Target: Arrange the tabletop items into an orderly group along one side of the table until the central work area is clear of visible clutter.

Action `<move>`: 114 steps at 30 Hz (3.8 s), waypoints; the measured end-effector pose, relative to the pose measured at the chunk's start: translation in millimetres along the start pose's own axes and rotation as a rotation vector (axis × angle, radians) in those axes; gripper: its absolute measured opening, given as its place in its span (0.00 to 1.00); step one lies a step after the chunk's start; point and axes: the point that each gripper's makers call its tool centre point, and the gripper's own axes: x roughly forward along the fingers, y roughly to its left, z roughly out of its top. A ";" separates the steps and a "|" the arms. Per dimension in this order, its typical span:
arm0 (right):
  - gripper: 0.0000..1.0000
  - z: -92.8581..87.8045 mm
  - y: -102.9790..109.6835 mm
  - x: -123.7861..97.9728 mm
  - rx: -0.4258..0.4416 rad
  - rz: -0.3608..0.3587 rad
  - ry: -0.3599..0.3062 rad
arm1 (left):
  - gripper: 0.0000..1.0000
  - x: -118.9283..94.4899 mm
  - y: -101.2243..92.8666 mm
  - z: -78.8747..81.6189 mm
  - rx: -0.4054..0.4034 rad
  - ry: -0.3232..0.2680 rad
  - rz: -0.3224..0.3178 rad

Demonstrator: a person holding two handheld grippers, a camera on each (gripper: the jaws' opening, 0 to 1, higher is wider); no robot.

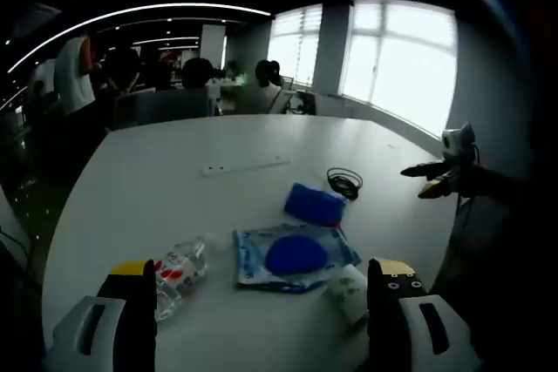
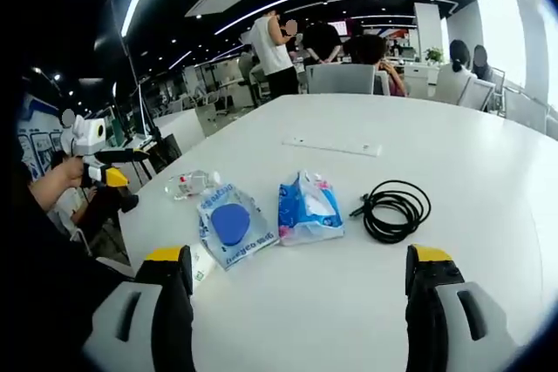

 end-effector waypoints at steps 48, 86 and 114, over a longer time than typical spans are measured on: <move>0.98 -6.2 13.9 -7.4 0.023 -0.029 -0.007 | 0.94 27.0 23.5 8.9 0.164 0.095 -0.107; 0.96 -18.3 37.8 -14.6 0.022 -0.041 0.002 | 0.70 88.8 32.7 -11.1 0.311 0.331 -0.233; 0.92 -26.8 38.5 -18.3 0.032 -0.054 0.018 | 0.51 125.4 66.3 -24.7 0.348 0.522 -0.276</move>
